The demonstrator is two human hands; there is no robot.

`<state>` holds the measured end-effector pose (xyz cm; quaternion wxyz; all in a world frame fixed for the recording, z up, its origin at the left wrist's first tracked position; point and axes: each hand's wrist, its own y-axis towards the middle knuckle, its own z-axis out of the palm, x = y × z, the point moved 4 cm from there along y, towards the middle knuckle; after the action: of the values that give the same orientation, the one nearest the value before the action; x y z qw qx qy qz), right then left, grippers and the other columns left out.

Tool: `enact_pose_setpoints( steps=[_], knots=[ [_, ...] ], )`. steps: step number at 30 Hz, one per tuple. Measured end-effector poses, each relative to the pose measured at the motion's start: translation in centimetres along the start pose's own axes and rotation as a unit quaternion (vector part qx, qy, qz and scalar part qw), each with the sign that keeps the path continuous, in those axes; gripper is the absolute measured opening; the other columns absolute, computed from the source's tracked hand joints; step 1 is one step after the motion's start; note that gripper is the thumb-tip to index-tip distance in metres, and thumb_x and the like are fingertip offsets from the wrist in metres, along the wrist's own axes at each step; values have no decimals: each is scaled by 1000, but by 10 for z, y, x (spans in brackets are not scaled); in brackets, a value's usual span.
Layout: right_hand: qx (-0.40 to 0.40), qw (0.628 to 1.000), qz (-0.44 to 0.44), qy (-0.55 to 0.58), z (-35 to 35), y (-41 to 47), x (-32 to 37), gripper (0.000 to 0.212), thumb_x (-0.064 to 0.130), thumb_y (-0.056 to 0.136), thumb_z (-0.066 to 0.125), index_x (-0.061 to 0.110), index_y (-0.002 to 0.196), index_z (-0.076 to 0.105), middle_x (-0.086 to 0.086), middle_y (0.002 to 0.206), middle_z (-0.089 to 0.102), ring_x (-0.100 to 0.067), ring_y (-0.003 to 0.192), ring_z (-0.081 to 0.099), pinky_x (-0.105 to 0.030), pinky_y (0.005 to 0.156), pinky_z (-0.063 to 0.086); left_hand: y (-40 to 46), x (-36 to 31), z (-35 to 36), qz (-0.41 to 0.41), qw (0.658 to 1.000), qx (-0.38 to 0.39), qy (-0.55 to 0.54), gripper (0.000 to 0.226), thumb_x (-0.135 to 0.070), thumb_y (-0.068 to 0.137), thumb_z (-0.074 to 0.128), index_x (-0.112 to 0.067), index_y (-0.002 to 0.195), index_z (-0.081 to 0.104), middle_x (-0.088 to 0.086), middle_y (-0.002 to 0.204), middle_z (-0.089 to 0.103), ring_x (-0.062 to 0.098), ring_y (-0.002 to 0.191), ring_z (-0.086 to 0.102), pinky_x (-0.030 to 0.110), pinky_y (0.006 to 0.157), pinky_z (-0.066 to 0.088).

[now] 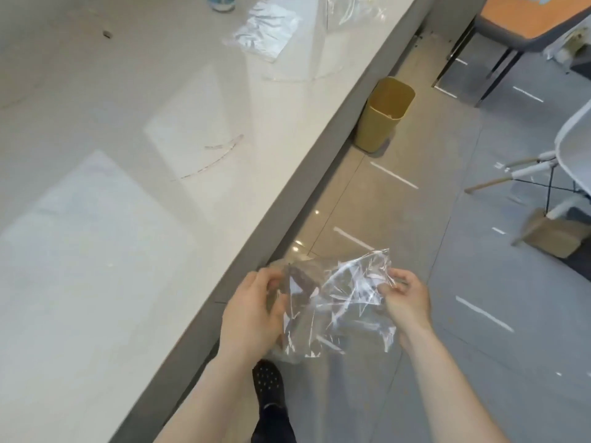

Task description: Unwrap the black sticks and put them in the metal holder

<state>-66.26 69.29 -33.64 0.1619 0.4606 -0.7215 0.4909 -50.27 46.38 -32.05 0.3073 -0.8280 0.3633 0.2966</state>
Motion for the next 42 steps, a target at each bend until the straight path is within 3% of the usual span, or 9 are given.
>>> enact_pose_setpoints(
  steps=[3,6,12,16,19,22,25,33,42],
  knots=[
    [-19,999,29,4,23,8,-34,24,14,89,69,31,105,62,-4,99,72,-23,80,69,-36,74,54,3,18,51,-59,992,95,-55,36,-37,94,65,-34,129,58,-18,115,64,0,106,60,23,91,48],
    [4,999,52,-2,59,16,-69,20,15,91,68,30,99,57,-10,101,73,-32,86,72,-47,84,59,3,48,103,-182,960,160,-139,43,-46,95,62,-35,135,56,-11,124,65,8,115,61,37,104,50],
    [19,996,87,-19,122,35,-126,22,13,92,67,29,100,55,5,99,68,-12,81,67,-28,70,51,7,95,177,-276,910,227,-210,48,-51,99,54,-43,145,45,-12,142,55,7,125,53,33,111,44],
    [65,988,139,-8,158,46,-155,24,8,97,59,31,105,54,3,107,67,-7,88,63,-33,87,53,11,123,194,-298,907,227,-191,50,-46,105,42,-42,154,33,-9,158,42,17,143,43,43,117,38],
    [81,983,162,0,178,53,-163,26,17,99,59,31,119,53,-1,125,66,-16,101,63,-33,94,49,14,137,193,-288,919,221,-151,55,-41,107,39,-36,160,23,-9,165,32,14,151,31,37,123,28],
    [76,983,167,-19,187,56,-161,72,33,96,66,23,156,29,-6,155,48,-28,136,52,-43,115,41,16,142,181,-292,923,205,-143,60,-46,105,41,-35,161,21,-10,165,32,13,151,32,33,121,29],
    [54,984,162,-54,177,52,-150,89,42,91,69,21,161,18,-10,161,40,-34,144,44,-47,117,38,22,129,156,-269,935,179,-145,60,-46,104,44,-34,160,26,-13,162,35,9,148,35,21,111,28],
    [84,976,118,-164,126,10,-93,77,35,95,64,19,160,24,-10,161,39,-35,143,44,-41,113,37,25,44,59,-150,976,123,-101,54,-44,103,48,-35,154,35,-14,154,47,11,142,46,37,117,36],
    [145,975,15,-170,97,-78,-3,66,37,98,61,27,156,33,-8,157,46,-34,142,46,-47,115,40,-17,-29,-92,-36,994,-20,-99,51,-45,102,50,-33,150,42,-15,146,54,2,128,52,23,101,39]
  ],
)
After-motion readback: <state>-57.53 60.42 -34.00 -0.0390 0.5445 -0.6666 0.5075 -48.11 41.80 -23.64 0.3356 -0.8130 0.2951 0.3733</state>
